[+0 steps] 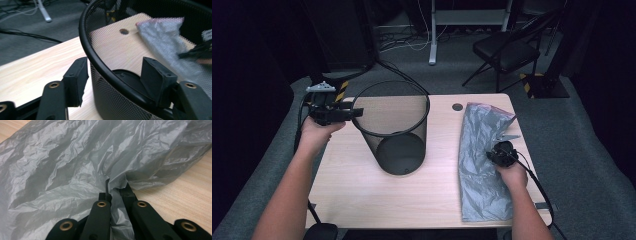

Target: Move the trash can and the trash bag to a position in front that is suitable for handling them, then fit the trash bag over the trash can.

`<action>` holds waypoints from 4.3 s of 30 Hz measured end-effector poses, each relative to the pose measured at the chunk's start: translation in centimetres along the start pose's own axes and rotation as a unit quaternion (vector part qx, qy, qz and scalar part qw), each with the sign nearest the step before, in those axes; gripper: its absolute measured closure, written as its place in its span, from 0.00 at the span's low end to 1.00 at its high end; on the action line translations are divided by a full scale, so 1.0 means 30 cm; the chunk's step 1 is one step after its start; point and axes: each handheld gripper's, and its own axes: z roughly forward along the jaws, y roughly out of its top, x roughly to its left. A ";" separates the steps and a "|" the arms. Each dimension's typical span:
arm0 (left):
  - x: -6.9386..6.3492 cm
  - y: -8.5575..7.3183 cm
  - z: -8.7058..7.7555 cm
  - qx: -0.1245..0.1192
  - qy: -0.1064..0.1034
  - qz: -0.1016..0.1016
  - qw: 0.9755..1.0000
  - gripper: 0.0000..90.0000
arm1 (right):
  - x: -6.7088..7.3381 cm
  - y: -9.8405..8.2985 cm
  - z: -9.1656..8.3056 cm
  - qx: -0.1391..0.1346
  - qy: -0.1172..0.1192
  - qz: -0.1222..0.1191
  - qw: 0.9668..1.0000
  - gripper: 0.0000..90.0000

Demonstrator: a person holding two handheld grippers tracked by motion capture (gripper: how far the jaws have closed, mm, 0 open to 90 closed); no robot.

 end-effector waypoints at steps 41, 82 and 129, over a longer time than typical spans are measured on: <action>-0.234 -0.012 0.081 0.028 -0.025 0.050 0.998 0.40 | -0.002 0.000 -0.001 0.002 0.002 -0.002 1.000 0.97; -0.376 -0.038 0.062 0.050 -0.074 0.098 0.991 0.36 | -0.010 0.012 -0.018 0.008 0.012 0.013 1.000 0.98; -0.356 0.013 -0.004 0.020 -0.087 0.116 0.989 0.37 | -0.009 0.212 -0.436 -0.065 0.090 -0.020 0.994 0.98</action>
